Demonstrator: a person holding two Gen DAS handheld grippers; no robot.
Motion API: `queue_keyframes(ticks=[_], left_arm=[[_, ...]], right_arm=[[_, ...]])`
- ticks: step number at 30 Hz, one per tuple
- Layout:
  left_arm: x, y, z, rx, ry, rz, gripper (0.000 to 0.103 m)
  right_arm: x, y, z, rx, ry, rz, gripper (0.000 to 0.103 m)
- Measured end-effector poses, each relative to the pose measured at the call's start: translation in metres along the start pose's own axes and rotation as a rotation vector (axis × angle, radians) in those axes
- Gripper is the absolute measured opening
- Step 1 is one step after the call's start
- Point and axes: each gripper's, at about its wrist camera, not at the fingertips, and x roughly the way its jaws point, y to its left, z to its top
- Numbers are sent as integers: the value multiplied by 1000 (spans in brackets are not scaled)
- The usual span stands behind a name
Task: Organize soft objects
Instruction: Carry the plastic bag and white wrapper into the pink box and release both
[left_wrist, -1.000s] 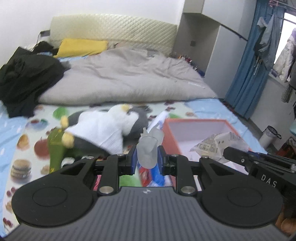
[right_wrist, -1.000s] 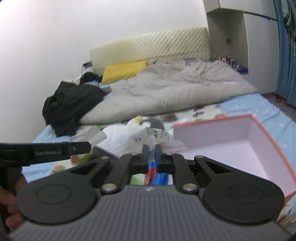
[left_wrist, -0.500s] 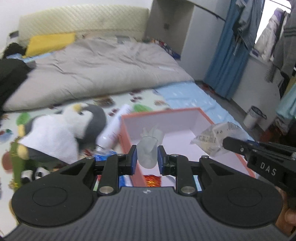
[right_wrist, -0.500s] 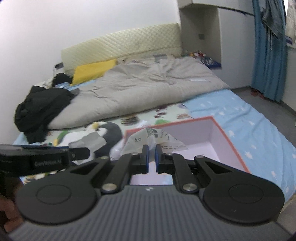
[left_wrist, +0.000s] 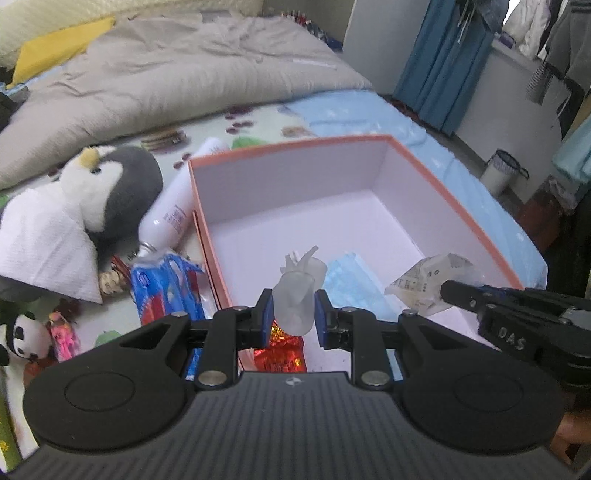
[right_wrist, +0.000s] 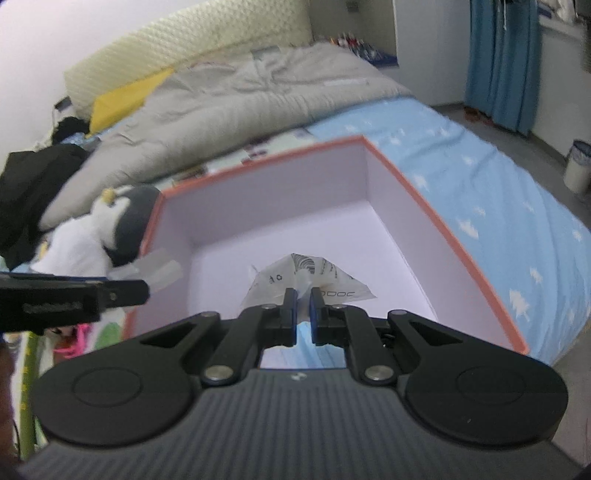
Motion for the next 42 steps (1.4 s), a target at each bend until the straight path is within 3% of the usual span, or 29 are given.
queue_keyframes(ticks=[10, 12, 14, 16, 17, 18, 19, 22, 26, 28, 42], left_arm=[[3, -2, -2, 16, 1, -13, 28], [0, -3, -2, 25, 2, -14, 34], [-3, -3, -2, 25, 1, -19, 47], [-11, -3, -1, 23, -20, -22, 59], [-16, -3, -1, 26, -34, -24, 62], [-22, -3, 0, 32, -46, -25, 62], [-27, -4, 0, 35, -53, -25, 62], [-46, -3, 3, 37, -83, -28, 64], [-74, -1, 2, 44, -127, -28, 67], [-89, 1, 0, 44, -146, -24, 68], [-195, 25, -43, 49, -274, -10, 70]], right_arm=[[10, -8, -12, 36, 42, -21, 11], [6, -7, -11, 27, 33, -33, 12], [4, -6, -9, 16, 33, -48, 14], [-1, -6, -7, 8, 30, -61, 43], [-4, -6, -6, 8, 20, -63, 68], [-8, -6, -5, 12, 7, -63, 84], [-12, -7, -4, 16, -6, -65, 86], [-21, -5, -1, 11, -20, -114, 85], [-39, -2, 0, 35, -55, -109, 87], [-52, 4, 1, 23, -84, -118, 103], [-139, 52, -11, -7, -206, -25, 103]])
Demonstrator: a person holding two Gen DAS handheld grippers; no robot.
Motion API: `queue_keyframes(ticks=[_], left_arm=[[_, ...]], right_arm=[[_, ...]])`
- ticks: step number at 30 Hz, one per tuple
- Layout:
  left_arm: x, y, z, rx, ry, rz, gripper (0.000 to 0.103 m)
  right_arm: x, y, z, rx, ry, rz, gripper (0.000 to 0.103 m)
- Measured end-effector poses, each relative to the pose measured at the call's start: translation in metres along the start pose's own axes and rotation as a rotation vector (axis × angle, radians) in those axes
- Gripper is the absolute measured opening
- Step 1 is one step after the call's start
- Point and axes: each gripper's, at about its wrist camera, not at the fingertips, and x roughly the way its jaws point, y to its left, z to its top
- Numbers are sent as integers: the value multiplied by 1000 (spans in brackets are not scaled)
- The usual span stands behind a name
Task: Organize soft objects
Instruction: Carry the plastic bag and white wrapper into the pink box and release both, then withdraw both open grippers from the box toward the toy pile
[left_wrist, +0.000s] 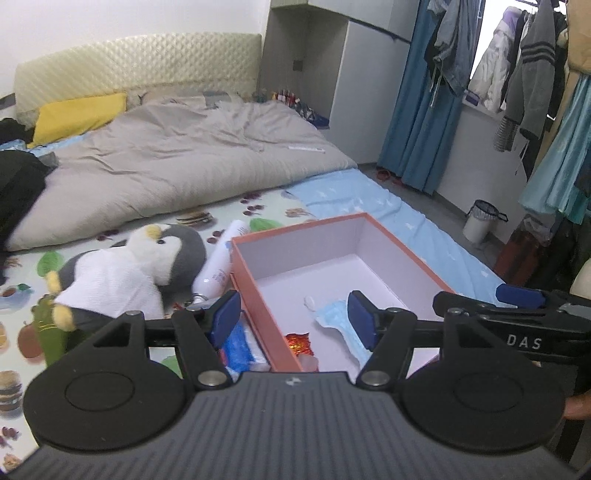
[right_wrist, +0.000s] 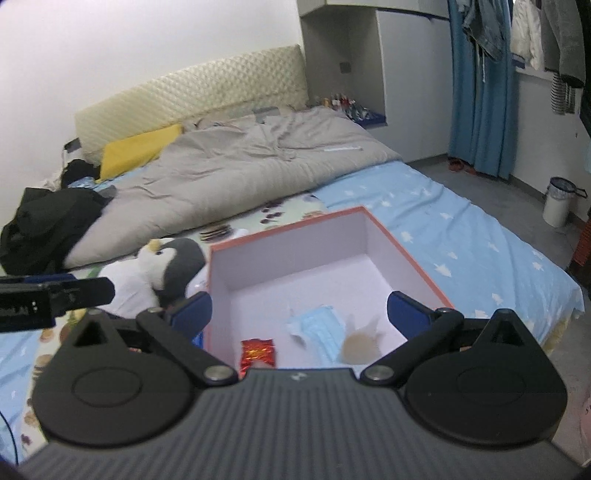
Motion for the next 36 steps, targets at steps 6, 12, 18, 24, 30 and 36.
queue_keyframes(ticks=[6, 12, 18, 24, 30, 36], left_arm=[[-41, 18, -20, -19, -31, 25, 70], [-70, 40, -44, -58, -43, 52, 70], [-93, 58, -71, -80, -56, 81, 70], [-104, 75, -101, -120, -60, 111, 70], [-103, 91, -126, -136, -38, 138, 71], [-98, 97, -150, -144, -15, 166, 72]], right_arm=[[-27, 22, -12, -13, -20, 54, 103], [-43, 42, -30, -17, -20, 104, 103], [-51, 65, -51, -42, -9, 144, 103], [-51, 85, -75, -70, 15, 174, 103], [-46, 99, -99, -86, 29, 205, 103], [-40, 103, -124, -90, 58, 234, 103]])
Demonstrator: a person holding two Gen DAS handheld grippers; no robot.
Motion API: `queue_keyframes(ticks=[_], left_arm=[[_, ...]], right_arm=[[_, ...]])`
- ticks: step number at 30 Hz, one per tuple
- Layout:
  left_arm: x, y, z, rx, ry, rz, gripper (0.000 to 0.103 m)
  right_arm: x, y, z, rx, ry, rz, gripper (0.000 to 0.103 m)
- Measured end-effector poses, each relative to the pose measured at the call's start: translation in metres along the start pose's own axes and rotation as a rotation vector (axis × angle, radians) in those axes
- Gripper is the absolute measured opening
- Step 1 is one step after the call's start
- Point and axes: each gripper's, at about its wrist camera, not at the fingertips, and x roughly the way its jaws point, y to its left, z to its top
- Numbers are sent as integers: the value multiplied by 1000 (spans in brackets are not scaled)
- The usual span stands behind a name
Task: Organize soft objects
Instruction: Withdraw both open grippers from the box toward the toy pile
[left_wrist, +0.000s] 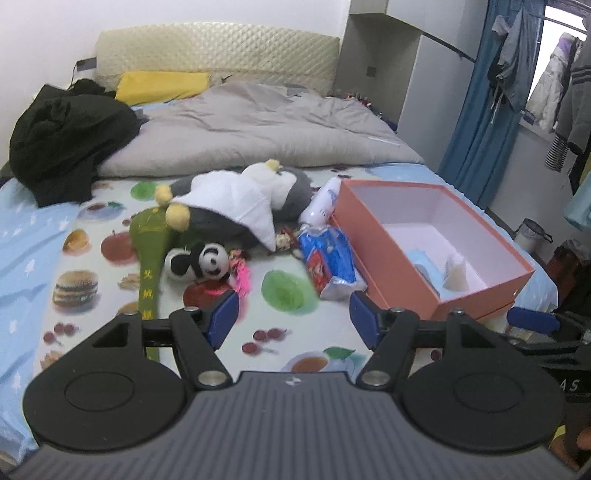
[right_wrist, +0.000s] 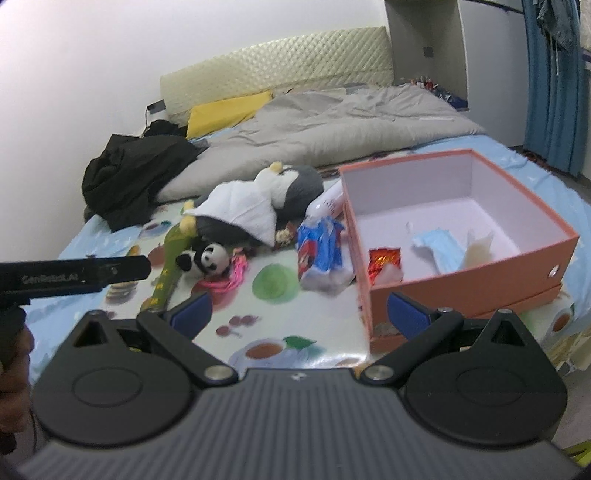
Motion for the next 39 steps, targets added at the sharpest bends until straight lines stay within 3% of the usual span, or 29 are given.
queue_keyframes(ticks=[15, 25, 28, 30, 39], left_arm=[[14, 31, -56, -120, 45, 60, 75], [68, 58, -54, -139, 72, 118, 75], [87, 68, -49, -156, 75, 136, 75], [100, 75, -46, -169, 76, 149, 75], [159, 98, -22, -148, 90, 211, 75]], right_arm=[[14, 18, -46, -53, 60, 71, 103], [56, 26, -43, -68, 77, 115, 100], [77, 27, -39, -84, 85, 113, 91], [92, 27, -37, -94, 93, 104, 78], [150, 23, -19, -133, 103, 49, 69]])
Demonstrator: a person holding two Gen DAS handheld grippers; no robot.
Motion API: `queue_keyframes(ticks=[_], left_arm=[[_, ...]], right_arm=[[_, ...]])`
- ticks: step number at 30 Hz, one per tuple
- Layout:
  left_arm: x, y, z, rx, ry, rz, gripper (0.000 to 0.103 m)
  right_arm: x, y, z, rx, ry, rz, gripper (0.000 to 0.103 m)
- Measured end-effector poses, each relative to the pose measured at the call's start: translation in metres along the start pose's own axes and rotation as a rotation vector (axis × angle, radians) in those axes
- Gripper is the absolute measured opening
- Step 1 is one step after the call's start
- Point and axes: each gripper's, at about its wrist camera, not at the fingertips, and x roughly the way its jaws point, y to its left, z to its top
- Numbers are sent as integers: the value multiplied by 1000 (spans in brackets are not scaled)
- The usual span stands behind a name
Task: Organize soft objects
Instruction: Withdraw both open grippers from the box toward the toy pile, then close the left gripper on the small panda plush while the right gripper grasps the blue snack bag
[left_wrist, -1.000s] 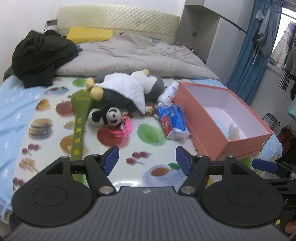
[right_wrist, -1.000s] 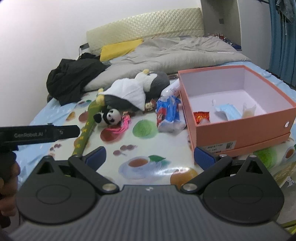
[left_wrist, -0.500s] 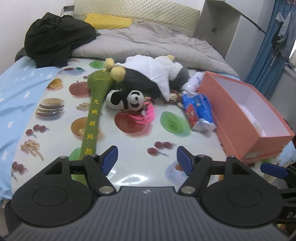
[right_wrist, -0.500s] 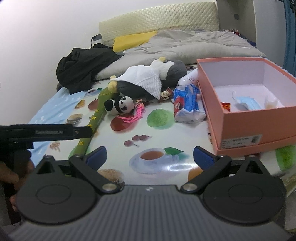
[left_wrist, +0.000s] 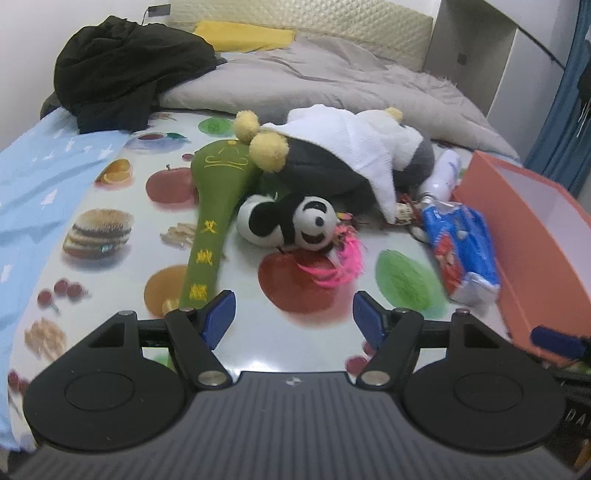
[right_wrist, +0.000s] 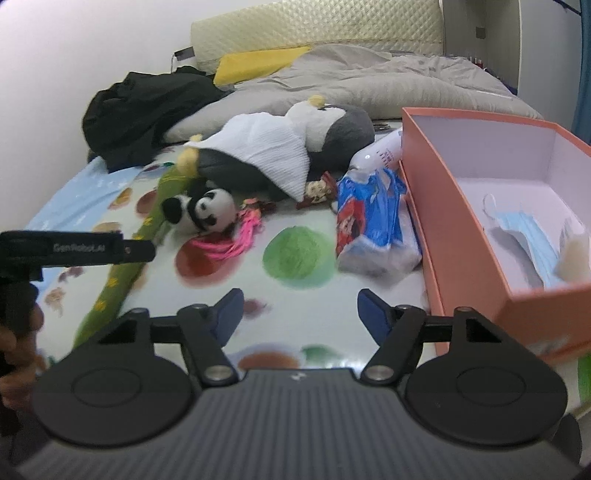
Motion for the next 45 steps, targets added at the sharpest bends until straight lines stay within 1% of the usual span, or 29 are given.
queue_keyframes(ticks=[4, 7, 13, 15, 18, 20, 21, 23, 24, 25, 28, 29, 30, 31, 32, 34, 36, 39, 45], left_arm=[[24, -2, 16, 85, 3, 38, 75], [45, -4, 26, 179, 11, 70, 75], [75, -5, 39, 321, 9, 115, 75], [83, -4, 44, 351, 4, 121, 75], [92, -2, 48, 381, 0, 109, 73], [98, -1, 49, 391, 8, 106, 65], [102, 0, 50, 392, 15, 102, 62], [107, 2, 51, 389, 28, 85, 49], [109, 3, 50, 388, 33, 80, 45], [110, 4, 50, 386, 36, 79, 38], [109, 7, 49, 369, 27, 66, 33], [109, 7, 48, 362, 26, 62, 31], [107, 8, 48, 352, 22, 59, 31], [105, 8, 47, 343, 21, 56, 30], [103, 8, 46, 331, 20, 53, 29], [96, 9, 44, 300, 16, 49, 27], [88, 9, 41, 261, 19, 53, 27], [74, 10, 35, 191, 16, 56, 26], [42, 7, 17, 83, 9, 72, 26]], right_arm=[[23, -2, 16, -21, -9, -58, 69], [42, -5, 29, -27, -10, -92, 69], [75, -6, 46, -67, -8, -166, 67], [83, -6, 51, -83, -12, -192, 67], [92, -4, 55, -127, -24, -232, 66], [101, -5, 57, -141, -11, -253, 66], [106, -6, 56, -144, 2, -261, 66], [114, -6, 55, -170, 20, -280, 66], [119, -5, 53, -185, 35, -284, 66], [122, -6, 52, -185, 48, -284, 66], [129, -7, 47, -183, 80, -281, 65], [130, -7, 46, -181, 86, -279, 59], [131, -8, 46, -179, 93, -277, 51], [132, -9, 45, -175, 99, -268, 48], [131, -9, 44, -174, 104, -257, 41], [129, -7, 43, -183, 102, -251, 36], [124, -6, 43, -180, 99, -237, 25], [112, -5, 43, -175, 91, -212, 19], [80, 3, 38, -180, 67, -173, 17]])
